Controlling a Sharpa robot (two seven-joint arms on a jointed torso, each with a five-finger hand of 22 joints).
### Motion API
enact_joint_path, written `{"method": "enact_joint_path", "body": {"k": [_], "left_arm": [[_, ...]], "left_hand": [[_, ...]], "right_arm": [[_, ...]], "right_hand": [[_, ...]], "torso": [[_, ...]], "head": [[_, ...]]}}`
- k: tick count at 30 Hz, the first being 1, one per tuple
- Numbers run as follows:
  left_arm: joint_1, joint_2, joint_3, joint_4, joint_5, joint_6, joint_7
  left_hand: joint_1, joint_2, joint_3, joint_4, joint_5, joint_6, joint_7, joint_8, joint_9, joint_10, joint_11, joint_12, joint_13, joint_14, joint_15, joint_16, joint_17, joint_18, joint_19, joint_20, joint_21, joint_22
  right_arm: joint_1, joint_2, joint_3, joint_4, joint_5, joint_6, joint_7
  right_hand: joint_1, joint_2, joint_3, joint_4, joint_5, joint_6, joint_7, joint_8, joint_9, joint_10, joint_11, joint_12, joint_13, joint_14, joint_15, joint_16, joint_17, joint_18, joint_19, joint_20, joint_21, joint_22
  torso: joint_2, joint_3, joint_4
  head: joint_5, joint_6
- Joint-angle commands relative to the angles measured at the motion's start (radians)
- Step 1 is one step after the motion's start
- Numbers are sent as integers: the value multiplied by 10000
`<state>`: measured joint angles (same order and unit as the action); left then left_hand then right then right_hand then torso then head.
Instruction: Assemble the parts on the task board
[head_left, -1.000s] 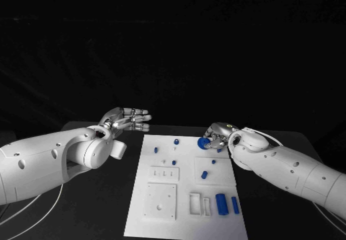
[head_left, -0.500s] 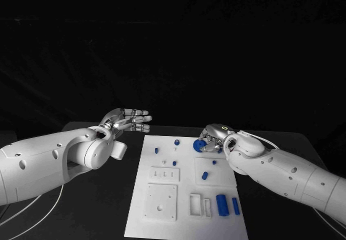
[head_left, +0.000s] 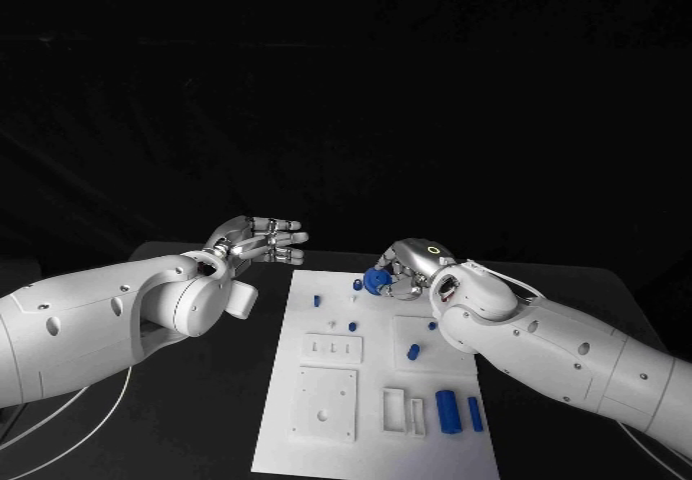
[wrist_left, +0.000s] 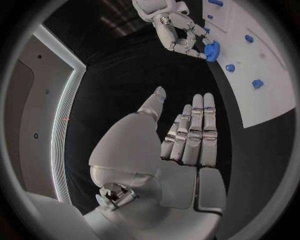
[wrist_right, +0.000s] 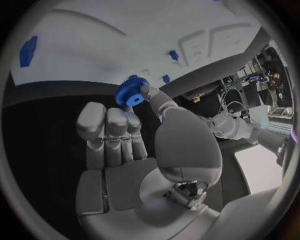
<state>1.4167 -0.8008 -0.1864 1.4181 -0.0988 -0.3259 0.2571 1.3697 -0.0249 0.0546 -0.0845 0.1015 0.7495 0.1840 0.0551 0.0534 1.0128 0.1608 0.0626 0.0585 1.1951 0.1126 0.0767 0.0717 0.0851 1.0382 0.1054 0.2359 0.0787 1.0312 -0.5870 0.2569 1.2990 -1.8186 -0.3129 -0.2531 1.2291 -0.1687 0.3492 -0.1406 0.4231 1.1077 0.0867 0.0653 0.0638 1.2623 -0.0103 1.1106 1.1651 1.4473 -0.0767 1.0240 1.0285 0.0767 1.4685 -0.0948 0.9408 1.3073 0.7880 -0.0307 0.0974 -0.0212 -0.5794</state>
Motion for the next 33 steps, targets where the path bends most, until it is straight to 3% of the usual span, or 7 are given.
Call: {"method": "enact_joint_path", "body": {"k": [1, 4, 9, 14, 17, 21, 33], "left_arm": [[22, 16, 6, 31, -53, 100, 5], [22, 22, 6, 36, -55, 102, 3], [23, 35, 7, 37, -56, 114, -9], [23, 64, 7, 28, -59, 137, -21], [23, 72, 7, 17, -63, 141, -45], [23, 99, 7, -1, -67, 155, -87], [24, 173, 10, -30, -82, 188, -130]], "left_hand": [[82, 26, 37, -35, 63, -51, 4, -24, -8, -63, 6, -10, 0, -21, 44, -24, -4, 28, -62, -27, 47, -3], [82, 26, 37, -35, 63, -51, 4, -24, -8, -63, 6, -10, 0, -21, 44, -24, -4, 28, -62, -27, 47, -3], [82, 26, 37, -35, 63, -51, 4, -24, -8, -63, 6, -10, 0, -21, 44, -24, -4, 28, -62, -27, 47, -3], [82, 26, 37, -35, 63, -51, 4, -24, -8, -63, 6, -10, 0, -21, 44, -24, -4, 28, -62, -27, 47, -3], [82, 26, 37, -35, 63, -51, 4, -24, -8, -63, 6, -10, 0, -21, 44, -24, -4, 28, -62, -27, 47, -3], [82, 26, 37, -35, 63, -51, 4, -24, -8, -63, 6, -10, 0, -21, 44, -24, -4, 28, -62, -27, 47, -3], [14, 76, 30, -81, 65, -37, 5, -21, -7, -64, 8, -9, 1, -26, 48, -27, -5, 27, -84, -24, 81, 1]], "right_arm": [[11, 163, -25, -37, -306, -119, -178], [21, 345, -152, -154, -306, -73, -206], [28, 663, -350, -391, -304, -51, -217], [31, 985, -549, -643, -314, 23, -228], [71, 1172, -691, -838, -318, 181, -228], [127, 1340, -863, -1022, -319, 309, -219], [223, 1618, -1000, -1414, -279, 651, -246]], "right_hand": [[8, -61, 13, 82, -18, 77, 20, -32, 10, 2, -45, 26, 8, 2, -55, -31, 3, 41, 286, -55, 49, 1174], [5, -59, -2, 107, -85, 67, 19, -34, 8, 0, -45, 22, 9, 3, -55, -28, 6, 40, 286, -55, 51, 1174], [4, -59, -18, 132, -87, 59, 20, -33, 8, -9, -43, 10, 4, 1, -53, -36, -2, 42, 283, -54, 36, 1170], [4, -59, -18, 132, -87, 59, 20, -33, 8, -9, -43, 10, 4, 1, -53, -36, -2, 42, 283, -54, 36, 1170], [5, -48, -35, 183, -116, 28, 25, -35, 7, -16, -39, 1, 4, -3, -50, -56, -18, 47, 279, -52, -5, 1160], [6, -45, -40, 188, -134, 25, 26, -33, 8, -15, -39, 2, 5, -7, -50, -68, -30, 48, 276, -51, -20, 1156], [13, -16, -175, 285, -218, -91, 54, -34, 7, -83, -18, -85, -55, -13, -37, -151, -94, 56, 265, -37, -112, 1141]], "torso": [[3, -16, 3], [6, -18, 6], [22, 13, 22], [19, 4, 54], [15, 8, 26], [22, 4, 27], [13, 6, 9]], "head": [[-4, 4], [8, 8], [2, 18], [4, 5], [82, 12], [40, 13], [27, 32]]}}
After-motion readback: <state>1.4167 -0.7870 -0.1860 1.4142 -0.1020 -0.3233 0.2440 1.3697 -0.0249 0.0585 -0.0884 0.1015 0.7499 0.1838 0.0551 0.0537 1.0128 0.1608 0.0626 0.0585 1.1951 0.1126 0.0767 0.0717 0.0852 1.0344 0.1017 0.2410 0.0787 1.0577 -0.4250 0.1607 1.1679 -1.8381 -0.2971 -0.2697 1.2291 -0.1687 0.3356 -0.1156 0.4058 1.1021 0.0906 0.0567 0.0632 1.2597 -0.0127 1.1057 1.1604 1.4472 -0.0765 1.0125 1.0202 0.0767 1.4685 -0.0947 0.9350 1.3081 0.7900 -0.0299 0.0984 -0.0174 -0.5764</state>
